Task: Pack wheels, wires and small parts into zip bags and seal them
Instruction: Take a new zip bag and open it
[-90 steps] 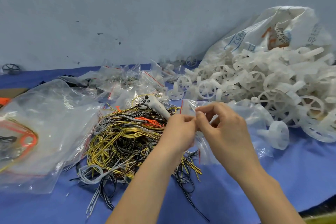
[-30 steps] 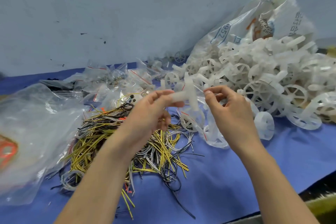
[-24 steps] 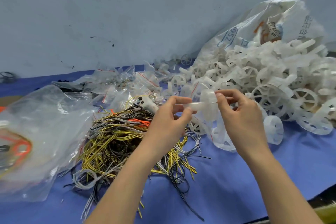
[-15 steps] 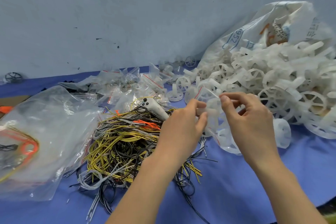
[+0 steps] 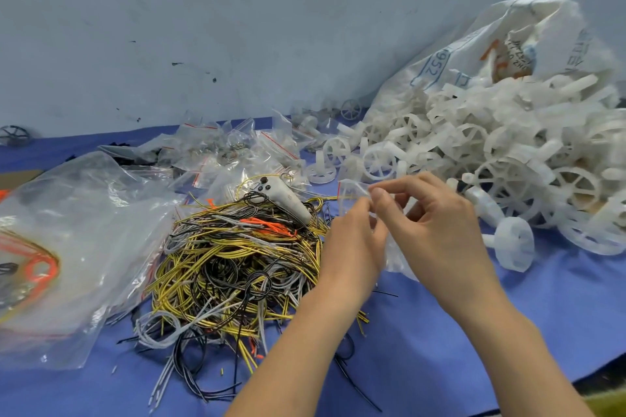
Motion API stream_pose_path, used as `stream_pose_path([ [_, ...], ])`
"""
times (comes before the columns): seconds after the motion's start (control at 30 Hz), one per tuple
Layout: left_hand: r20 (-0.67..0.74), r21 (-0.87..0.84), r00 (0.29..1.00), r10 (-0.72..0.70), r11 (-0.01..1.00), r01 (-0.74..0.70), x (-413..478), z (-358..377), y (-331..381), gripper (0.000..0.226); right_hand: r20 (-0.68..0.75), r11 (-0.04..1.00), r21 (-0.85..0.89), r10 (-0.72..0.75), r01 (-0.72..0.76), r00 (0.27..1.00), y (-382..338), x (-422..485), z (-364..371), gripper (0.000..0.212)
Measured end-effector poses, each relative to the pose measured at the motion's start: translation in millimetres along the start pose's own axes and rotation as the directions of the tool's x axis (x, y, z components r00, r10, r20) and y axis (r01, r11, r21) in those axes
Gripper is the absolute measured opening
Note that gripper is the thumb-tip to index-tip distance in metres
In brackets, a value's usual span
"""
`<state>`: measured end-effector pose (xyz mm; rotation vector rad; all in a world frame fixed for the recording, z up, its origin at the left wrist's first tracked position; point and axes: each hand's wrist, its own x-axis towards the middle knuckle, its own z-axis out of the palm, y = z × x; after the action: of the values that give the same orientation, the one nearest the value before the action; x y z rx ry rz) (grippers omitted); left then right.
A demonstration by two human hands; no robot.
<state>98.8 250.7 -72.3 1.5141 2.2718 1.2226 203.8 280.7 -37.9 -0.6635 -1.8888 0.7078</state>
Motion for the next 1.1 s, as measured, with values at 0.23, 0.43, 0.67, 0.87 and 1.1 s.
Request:
stream_pose_path([
  [0.23, 0.072, 0.159, 0.997, 0.027, 0.986, -0.038, -2, -6, -5, 0.028, 0.056, 1.000, 0.015, 0.020, -0.020, 0.998, 6, 6, -6, 0.008],
  [0.43, 0.285, 0.080, 0.956, 0.073, 0.992, -0.099, -3, -36, 3, 0.029, 0.021, 0.998, -0.011, 0.054, -0.054, 0.998, 7, 7, -5, 0.008],
  [0.67, 0.070, -0.038, 0.995, 0.067, 0.997, -0.064, -7, -115, -19, 0.021, -0.029, 0.996, -0.020, 0.091, -0.092, 0.995, 1, 4, 7, 0.011],
  [0.87, -0.140, 0.380, 0.988, -0.071, 0.917, 0.119, -12, -143, -62, 0.027, -0.021, 0.989, 0.039, 0.143, -0.142, 0.989, -7, -3, 22, 0.013],
  [1.1, -0.021, 0.463, 0.998, -0.067, 0.884, 0.069, -21, -142, -77, 0.027, -0.066, 0.981, -0.159, 0.104, -0.114, 0.992, -11, -7, 32, 0.011],
])
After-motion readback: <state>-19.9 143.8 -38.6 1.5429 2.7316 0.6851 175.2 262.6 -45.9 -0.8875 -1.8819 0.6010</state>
